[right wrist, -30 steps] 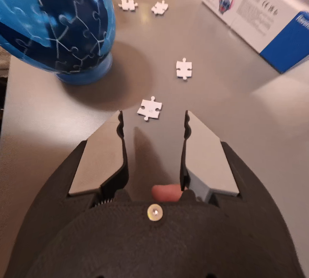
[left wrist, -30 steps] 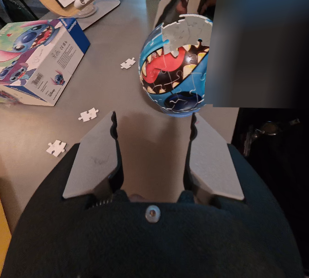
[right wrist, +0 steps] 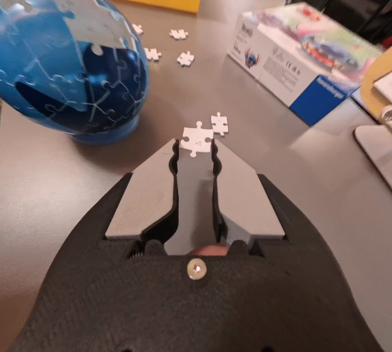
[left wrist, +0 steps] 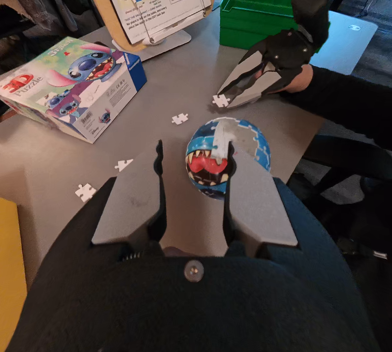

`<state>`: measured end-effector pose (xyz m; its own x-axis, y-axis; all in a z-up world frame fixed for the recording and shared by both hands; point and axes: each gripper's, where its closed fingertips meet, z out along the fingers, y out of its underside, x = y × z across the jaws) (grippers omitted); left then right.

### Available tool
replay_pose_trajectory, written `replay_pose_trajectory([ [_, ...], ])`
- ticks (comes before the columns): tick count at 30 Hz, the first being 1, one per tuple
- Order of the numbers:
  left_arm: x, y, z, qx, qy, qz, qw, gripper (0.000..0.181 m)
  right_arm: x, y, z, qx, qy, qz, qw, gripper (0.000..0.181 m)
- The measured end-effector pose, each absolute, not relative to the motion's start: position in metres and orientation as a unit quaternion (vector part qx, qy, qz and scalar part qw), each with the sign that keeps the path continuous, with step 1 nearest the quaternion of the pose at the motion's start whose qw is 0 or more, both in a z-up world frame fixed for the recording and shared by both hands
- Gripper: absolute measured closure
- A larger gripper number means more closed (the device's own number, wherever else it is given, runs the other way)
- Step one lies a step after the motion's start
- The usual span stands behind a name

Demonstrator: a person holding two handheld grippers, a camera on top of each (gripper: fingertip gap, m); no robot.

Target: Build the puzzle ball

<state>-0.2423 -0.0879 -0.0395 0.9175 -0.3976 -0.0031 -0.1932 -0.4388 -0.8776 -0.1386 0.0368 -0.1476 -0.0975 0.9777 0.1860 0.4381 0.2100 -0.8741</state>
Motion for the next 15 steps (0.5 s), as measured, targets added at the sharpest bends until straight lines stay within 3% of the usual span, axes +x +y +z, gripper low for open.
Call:
replay_pose_trajectory([
  [9, -0.206, -0.034, -0.040, -0.872, 0.212, -0.092, 0.431, 0.125, -0.147, 0.005, -0.079, -0.446, -0.663, 0.318, 0.510, 0.154],
  [15, -0.183, -0.009, -0.055, -0.882, 0.216, -0.168, 0.383, 0.125, -0.157, -0.006, -0.061, -0.398, -0.671, 0.287, 0.556, 0.154],
])
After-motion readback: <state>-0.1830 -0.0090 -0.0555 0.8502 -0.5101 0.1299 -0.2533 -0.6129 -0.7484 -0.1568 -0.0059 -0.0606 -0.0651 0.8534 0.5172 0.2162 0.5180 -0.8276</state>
